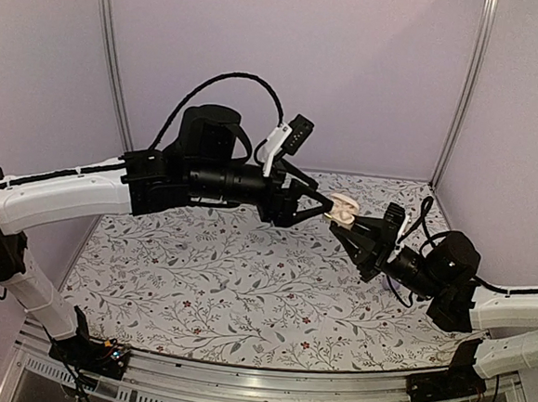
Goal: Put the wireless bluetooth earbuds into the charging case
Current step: Close the charging case with the earbuds at the corner of the board.
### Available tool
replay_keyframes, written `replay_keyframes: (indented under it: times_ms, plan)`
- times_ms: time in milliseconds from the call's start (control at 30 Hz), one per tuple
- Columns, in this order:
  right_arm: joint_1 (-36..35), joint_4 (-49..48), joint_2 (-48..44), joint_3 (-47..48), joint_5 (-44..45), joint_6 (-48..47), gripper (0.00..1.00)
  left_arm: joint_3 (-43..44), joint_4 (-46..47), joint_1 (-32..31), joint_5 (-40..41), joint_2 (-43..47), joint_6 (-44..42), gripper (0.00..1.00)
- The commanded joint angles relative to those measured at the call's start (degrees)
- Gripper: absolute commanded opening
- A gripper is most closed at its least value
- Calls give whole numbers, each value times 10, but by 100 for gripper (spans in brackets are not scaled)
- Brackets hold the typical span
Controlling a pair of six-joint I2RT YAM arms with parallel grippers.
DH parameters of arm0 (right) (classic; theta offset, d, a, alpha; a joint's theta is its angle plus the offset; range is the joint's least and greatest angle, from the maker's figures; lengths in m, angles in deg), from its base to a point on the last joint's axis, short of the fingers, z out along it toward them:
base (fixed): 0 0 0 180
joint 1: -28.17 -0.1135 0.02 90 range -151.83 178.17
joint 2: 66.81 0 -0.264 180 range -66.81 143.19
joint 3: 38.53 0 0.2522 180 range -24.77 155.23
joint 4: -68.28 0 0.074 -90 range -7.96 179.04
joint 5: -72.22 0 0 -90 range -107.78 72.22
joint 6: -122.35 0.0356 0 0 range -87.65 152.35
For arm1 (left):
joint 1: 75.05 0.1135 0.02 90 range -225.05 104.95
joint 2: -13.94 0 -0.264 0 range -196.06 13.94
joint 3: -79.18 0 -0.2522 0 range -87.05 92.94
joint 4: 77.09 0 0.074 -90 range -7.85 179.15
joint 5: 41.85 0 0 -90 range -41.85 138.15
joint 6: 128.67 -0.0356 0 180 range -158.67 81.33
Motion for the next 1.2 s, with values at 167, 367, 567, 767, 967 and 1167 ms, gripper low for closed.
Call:
replay_keyframes:
  times_ms: [167,367,567,767,967,1167]
  plan:
    - [5,60,-10,5,-103,24,0,9,4,4,-76,-32,5,80]
    - [4,67,-4,13,-119,26,0,8,3,0,-67,-44,10,99]
    - [4,67,-5,13,-131,24,0,1,2,3,-37,-45,26,100]
    - [4,71,-7,16,-136,27,0,1,-13,3,-35,-50,17,100]
    - [5,70,-4,19,-138,33,0,0,-13,2,-61,-58,11,100]
    - [4,70,-10,18,-139,35,0,-15,-12,2,-52,-62,9,100]
